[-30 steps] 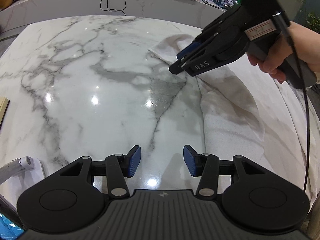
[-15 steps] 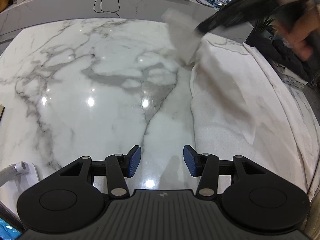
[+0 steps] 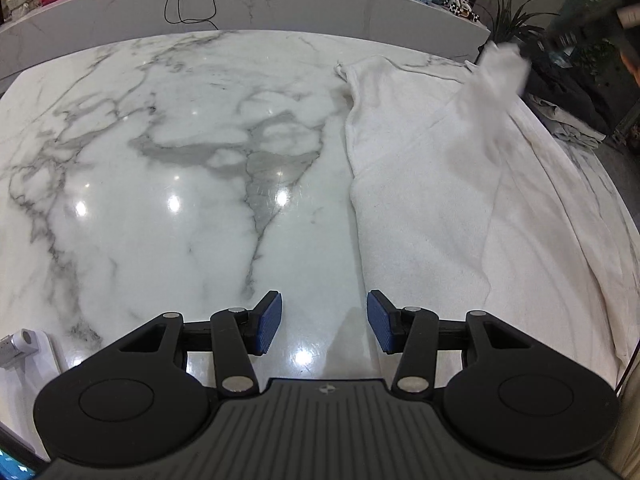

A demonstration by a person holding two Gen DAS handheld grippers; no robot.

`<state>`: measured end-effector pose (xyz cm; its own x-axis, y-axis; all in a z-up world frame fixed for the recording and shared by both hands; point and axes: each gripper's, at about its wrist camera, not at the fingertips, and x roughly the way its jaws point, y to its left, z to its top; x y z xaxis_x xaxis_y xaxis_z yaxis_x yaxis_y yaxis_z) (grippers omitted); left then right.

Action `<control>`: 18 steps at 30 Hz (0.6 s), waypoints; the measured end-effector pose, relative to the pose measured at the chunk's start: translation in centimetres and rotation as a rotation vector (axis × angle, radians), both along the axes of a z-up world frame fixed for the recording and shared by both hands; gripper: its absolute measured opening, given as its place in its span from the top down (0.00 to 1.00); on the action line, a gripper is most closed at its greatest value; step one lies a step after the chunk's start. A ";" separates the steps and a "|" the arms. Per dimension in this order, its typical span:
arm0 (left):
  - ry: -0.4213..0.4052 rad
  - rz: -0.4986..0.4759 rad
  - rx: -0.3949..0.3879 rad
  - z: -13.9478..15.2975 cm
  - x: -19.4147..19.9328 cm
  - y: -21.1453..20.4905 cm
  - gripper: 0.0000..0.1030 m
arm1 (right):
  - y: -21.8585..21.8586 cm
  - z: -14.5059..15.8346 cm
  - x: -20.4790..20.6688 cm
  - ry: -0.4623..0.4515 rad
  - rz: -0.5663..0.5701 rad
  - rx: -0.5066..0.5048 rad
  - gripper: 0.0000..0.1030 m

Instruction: Fold clothes

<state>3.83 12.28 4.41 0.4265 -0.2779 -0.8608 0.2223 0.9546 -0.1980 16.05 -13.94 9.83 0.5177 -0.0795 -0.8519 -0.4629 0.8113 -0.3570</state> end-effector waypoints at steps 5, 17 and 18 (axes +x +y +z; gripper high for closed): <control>0.004 -0.012 0.006 0.0 0.0 -0.3 0.56 | -3.1 -3.8 0.2 0.070 -0.039 -0.015 0.97; -0.004 -0.058 0.008 2.5 -3.4 -2.1 0.52 | -1.5 -5.4 -3.8 0.114 0.031 0.125 0.76; 0.003 -0.060 0.017 2.5 -4.2 -2.5 0.52 | -1.3 -5.5 -4.2 0.121 0.041 0.132 0.76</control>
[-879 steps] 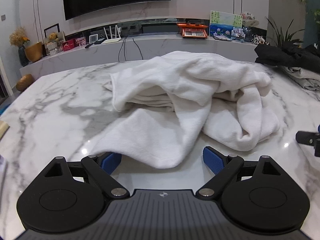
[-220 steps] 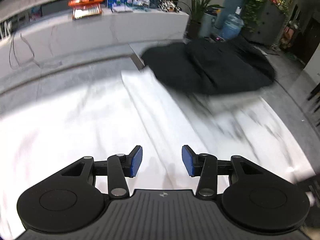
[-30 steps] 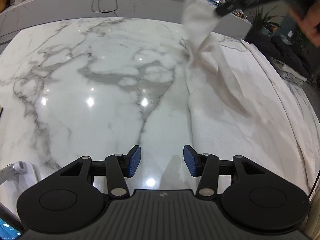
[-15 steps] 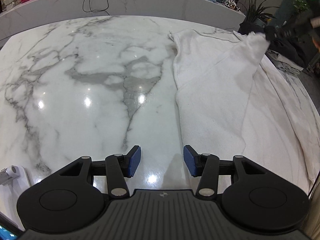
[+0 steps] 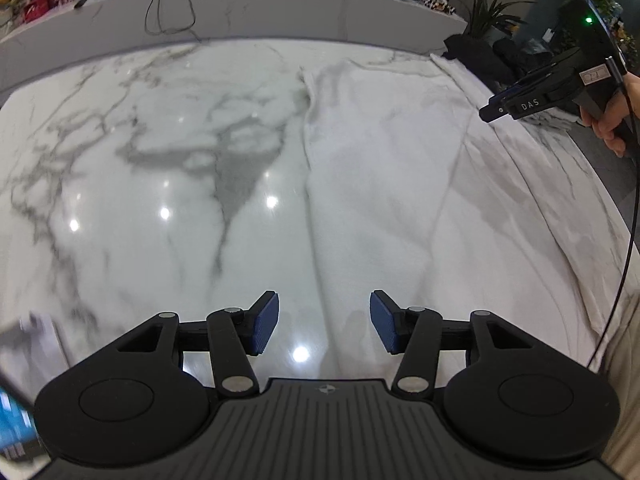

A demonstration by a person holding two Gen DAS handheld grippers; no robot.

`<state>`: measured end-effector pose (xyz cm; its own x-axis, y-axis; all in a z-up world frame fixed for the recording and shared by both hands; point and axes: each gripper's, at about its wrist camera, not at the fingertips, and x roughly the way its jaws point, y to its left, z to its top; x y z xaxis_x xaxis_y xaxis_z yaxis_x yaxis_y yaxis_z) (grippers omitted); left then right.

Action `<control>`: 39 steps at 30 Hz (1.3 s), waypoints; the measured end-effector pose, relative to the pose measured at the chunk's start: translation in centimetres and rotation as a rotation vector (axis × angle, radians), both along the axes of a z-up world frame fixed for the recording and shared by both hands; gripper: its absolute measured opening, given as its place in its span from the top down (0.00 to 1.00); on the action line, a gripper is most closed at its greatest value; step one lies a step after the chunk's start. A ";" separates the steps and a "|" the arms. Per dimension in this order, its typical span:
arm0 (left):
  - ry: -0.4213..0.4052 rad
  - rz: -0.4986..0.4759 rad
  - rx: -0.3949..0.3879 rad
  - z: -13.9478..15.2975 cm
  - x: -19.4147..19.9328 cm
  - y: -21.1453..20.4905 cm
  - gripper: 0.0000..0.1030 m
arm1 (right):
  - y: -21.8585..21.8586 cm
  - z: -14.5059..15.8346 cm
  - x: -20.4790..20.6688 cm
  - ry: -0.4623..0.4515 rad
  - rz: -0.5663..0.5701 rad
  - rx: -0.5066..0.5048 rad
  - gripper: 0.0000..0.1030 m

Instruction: Fold clothes

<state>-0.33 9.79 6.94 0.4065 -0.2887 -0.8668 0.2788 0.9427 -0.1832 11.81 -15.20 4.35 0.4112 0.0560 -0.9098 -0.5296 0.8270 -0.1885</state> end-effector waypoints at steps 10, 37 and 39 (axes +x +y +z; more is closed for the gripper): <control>0.023 0.021 0.139 -1.9 -5.4 -2.6 0.47 | 3.6 -0.5 -8.7 0.095 0.178 0.189 0.76; -0.061 0.018 -0.179 2.8 -6.2 -5.2 0.97 | 9.4 -4.4 -21.1 0.148 0.326 0.542 0.89; -0.043 0.005 -0.198 2.2 -6.0 -5.6 0.97 | 7.8 -4.0 -21.3 0.145 0.307 0.541 0.89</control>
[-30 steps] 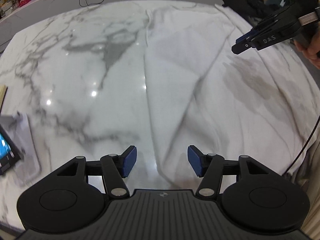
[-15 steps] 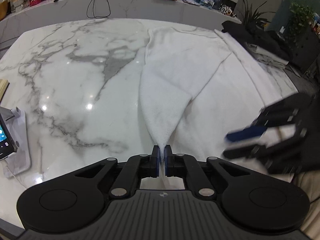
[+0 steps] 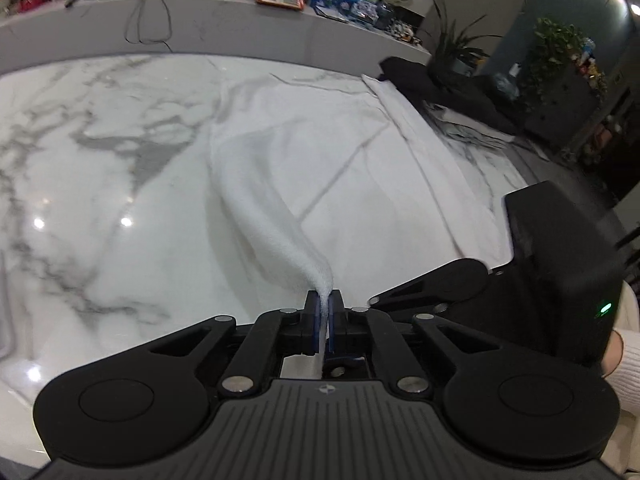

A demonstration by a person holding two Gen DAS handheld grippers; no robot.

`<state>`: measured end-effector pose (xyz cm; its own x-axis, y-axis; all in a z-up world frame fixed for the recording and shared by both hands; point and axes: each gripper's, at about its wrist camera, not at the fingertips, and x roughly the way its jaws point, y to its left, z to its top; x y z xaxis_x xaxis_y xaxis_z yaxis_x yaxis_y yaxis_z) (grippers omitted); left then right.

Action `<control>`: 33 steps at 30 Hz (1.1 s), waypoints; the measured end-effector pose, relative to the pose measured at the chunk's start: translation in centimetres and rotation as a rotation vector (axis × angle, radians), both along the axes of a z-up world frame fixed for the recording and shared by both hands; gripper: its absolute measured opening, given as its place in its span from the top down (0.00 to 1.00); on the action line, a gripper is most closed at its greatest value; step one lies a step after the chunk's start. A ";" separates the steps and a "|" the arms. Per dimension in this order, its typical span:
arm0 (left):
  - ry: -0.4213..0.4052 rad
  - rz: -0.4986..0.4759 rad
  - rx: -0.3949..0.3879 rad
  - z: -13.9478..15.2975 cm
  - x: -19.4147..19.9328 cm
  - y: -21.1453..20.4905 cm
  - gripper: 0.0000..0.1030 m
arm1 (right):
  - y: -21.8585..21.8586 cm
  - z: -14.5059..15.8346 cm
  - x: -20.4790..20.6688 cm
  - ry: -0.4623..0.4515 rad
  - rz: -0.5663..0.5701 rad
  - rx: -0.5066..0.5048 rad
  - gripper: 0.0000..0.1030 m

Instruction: Fold clothes

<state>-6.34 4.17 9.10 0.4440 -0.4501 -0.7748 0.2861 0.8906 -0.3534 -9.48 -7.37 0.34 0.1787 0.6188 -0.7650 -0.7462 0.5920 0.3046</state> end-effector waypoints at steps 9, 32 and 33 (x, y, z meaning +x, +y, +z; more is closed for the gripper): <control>0.072 -0.067 0.071 -4.7 1.1 -2.9 0.97 | -7.6 1.2 0.4 -0.056 -0.143 -0.143 0.89; -0.129 -0.253 0.369 -3.7 7.8 -1.7 0.63 | -10.4 3.0 7.8 -0.129 -0.185 -0.313 0.88; -0.129 -0.263 0.369 -3.9 8.3 -1.8 0.63 | -10.4 3.0 7.8 -0.127 -0.181 -0.315 0.88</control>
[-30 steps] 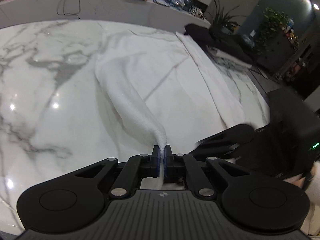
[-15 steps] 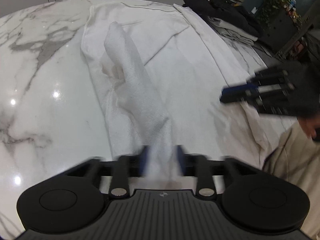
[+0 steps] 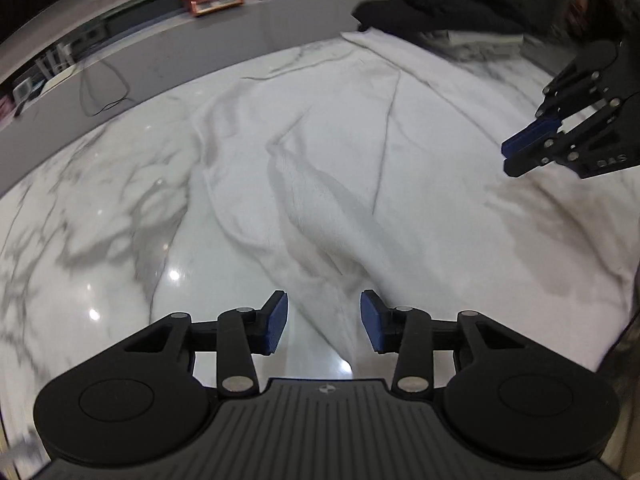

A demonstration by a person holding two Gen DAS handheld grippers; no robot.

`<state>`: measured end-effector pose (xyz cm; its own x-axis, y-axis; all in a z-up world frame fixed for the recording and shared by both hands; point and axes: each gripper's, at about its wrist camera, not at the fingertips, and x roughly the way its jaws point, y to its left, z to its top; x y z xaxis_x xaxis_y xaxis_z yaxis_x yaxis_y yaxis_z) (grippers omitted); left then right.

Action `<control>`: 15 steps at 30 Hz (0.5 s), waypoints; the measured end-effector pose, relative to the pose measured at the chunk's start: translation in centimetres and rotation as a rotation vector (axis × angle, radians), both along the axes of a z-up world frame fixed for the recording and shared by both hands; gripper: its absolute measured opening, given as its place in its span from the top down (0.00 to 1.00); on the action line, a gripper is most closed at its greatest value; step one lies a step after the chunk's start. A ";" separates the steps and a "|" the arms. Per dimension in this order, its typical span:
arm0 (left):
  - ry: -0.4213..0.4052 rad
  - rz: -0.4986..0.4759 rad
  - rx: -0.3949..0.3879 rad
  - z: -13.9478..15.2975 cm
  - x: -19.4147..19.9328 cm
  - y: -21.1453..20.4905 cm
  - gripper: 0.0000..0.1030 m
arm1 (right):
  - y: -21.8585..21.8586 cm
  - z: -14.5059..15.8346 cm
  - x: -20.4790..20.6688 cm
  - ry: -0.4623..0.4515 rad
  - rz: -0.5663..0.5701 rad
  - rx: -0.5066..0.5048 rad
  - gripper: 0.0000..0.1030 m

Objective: Fold clothes
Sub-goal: 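Open the left gripper and smooth the folded garment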

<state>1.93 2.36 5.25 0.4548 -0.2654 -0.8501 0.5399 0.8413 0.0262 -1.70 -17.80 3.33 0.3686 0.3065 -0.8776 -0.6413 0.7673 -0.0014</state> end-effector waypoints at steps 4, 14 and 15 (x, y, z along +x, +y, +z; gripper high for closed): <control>-0.025 -0.041 -0.062 -0.1 0.8 -0.2 0.63 | 0.0 -0.6 0.5 0.021 0.002 -0.005 0.87; 0.028 -0.119 -0.068 -1.7 1.2 -0.8 0.89 | -0.6 -2.4 2.2 0.072 -0.040 -0.007 0.87; 0.037 -0.111 -0.069 -1.7 1.2 -0.7 0.91 | -0.7 -2.5 2.3 0.074 -0.043 -0.009 0.87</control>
<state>3.13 1.68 3.58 0.3882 -0.3707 -0.8437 0.6295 0.7753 -0.0510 0.55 -18.45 0.80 0.3152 0.2841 -0.9055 -0.6066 0.7941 0.0380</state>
